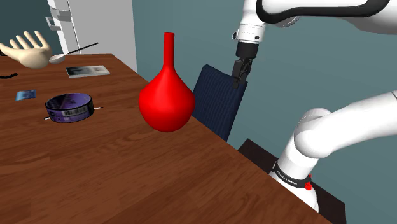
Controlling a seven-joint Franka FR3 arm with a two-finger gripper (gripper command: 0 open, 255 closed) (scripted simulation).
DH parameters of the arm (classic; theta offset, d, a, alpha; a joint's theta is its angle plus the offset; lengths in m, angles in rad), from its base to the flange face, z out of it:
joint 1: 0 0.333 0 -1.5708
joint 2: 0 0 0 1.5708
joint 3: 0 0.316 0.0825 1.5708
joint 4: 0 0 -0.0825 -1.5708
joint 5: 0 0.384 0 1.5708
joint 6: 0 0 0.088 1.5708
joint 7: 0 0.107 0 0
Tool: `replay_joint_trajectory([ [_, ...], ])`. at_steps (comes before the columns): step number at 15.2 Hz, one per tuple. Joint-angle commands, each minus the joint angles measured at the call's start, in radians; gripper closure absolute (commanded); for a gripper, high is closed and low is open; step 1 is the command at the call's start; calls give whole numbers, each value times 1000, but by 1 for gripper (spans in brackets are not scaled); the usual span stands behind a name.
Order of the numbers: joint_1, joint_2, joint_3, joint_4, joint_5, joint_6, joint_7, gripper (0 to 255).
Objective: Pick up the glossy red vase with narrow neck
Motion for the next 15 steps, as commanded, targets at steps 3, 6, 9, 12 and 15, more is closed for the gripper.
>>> replay_joint_trajectory([
  [3,12,33,36,56,22,-15,44,0],
  [6,25,90,88,148,48,-38,110,0],
  [9,35,153,139,249,67,-62,177,0],
  [12,41,223,189,359,77,-88,245,0],
  [15,46,302,239,479,78,-117,315,0],
])
